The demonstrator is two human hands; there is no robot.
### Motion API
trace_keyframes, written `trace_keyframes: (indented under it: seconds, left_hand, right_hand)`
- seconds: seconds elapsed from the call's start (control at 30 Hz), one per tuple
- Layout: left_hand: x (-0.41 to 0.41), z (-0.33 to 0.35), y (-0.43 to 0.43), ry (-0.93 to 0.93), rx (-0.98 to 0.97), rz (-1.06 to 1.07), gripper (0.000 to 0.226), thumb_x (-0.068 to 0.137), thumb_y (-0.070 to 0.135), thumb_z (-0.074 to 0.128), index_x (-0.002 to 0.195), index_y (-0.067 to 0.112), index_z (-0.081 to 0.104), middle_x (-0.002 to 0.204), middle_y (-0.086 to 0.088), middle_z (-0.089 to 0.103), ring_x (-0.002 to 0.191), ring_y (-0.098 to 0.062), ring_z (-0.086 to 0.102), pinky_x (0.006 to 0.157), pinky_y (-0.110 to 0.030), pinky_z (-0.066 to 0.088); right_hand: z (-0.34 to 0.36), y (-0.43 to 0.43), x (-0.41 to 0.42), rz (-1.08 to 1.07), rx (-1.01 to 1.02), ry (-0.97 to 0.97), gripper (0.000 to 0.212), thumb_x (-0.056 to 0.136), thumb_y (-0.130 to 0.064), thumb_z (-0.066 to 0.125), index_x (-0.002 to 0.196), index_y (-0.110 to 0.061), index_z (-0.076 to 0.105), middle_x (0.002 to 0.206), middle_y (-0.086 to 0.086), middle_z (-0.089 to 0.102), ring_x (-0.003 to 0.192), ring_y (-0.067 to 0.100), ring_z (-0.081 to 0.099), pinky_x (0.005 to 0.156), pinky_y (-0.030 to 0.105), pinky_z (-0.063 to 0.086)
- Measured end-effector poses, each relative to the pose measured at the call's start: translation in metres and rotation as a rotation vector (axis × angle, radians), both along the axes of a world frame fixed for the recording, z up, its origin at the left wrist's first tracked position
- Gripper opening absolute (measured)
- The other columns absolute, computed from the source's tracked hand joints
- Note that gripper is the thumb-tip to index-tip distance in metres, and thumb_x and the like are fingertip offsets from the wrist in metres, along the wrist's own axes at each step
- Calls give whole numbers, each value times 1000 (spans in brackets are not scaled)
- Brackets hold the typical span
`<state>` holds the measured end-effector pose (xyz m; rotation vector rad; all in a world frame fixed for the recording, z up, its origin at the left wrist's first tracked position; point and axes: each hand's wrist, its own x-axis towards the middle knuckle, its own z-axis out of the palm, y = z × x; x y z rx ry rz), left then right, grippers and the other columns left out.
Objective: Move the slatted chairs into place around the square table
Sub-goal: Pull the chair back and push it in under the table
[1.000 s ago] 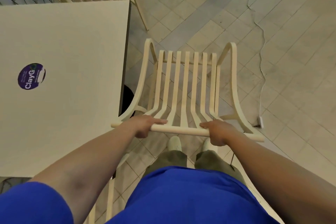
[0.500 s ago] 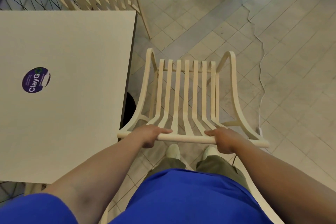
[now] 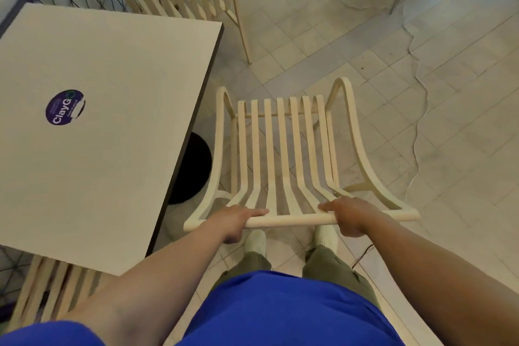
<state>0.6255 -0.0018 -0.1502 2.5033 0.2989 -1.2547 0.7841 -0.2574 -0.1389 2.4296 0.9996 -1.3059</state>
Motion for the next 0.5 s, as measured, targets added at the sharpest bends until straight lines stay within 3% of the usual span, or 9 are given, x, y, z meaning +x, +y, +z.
trace_keyframes:
  seconds: [0.23,0.3,0.5]
  left_hand:
    - [22,4,-57,-40,25,186,99,87,-6,55,148,64,20,123,4,55,94,-18,58,78,-35,54]
    - [27,4,-72,-44,14,242,98,88,-6,54,148,62,20,120,3,55,91,-17,58,71,-31,50]
    - [32,4,-101,-90,0,409,92,92,0,57,148,63,22,111,5,53,85,-12,56,69,-28,52]
  right_hand:
    - [5,-22,62,165,23,-7,76,89,-9,62,152,-37,31,134,-1,53,111,19,57,95,36,49]
    - [6,-26,79,204,22,-7,76,88,-9,62,152,-38,32,134,-1,52,111,19,58,94,35,49]
    - [7,-27,110,303,20,-11,76,88,-7,62,151,-39,34,133,-1,54,109,19,58,95,35,49]
